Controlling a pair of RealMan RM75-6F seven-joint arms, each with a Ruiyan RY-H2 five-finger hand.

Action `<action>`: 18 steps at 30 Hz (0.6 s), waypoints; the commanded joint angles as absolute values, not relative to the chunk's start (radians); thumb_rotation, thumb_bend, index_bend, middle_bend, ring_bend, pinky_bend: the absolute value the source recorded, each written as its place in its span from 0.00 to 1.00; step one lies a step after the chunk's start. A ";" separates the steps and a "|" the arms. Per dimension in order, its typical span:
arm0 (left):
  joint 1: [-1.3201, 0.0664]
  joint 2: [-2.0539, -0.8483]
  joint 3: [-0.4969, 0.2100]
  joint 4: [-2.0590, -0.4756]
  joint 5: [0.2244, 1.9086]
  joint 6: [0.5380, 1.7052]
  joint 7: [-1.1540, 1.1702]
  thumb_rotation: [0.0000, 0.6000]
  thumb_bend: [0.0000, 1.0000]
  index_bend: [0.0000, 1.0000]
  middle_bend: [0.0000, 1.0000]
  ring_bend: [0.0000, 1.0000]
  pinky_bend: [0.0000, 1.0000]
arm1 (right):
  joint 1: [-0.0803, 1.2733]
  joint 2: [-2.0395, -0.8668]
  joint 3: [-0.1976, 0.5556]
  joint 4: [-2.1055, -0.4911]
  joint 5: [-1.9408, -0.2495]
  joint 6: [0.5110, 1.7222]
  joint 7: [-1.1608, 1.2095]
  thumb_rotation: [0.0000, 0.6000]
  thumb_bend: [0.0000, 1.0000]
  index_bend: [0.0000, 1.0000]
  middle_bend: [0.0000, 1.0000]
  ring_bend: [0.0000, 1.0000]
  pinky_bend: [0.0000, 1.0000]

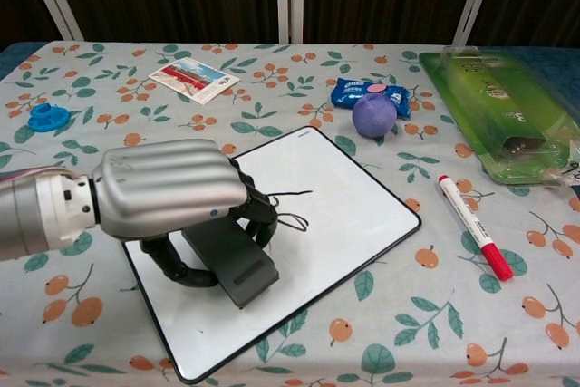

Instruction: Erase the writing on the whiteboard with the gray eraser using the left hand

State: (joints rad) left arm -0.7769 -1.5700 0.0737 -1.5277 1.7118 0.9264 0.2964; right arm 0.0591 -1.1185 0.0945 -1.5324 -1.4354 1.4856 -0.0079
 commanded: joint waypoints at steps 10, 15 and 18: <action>-0.767 -1.615 0.039 -1.500 1.636 0.909 0.328 1.00 0.43 0.64 0.55 0.47 0.47 | 0.058 -1.121 0.094 -1.528 -1.430 1.478 -0.004 1.00 0.27 0.00 0.00 0.00 0.00; -0.773 -1.637 0.021 -1.480 1.586 0.878 0.340 1.00 0.43 0.64 0.55 0.47 0.48 | 0.058 -1.121 0.091 -1.531 -1.435 1.477 -0.006 1.00 0.27 0.00 0.00 0.00 0.00; -0.775 -1.651 0.009 -1.468 1.560 0.868 0.336 1.00 0.43 0.64 0.55 0.47 0.48 | 0.056 -1.118 0.093 -1.532 -1.430 1.478 -0.004 1.00 0.27 0.00 0.00 0.00 0.00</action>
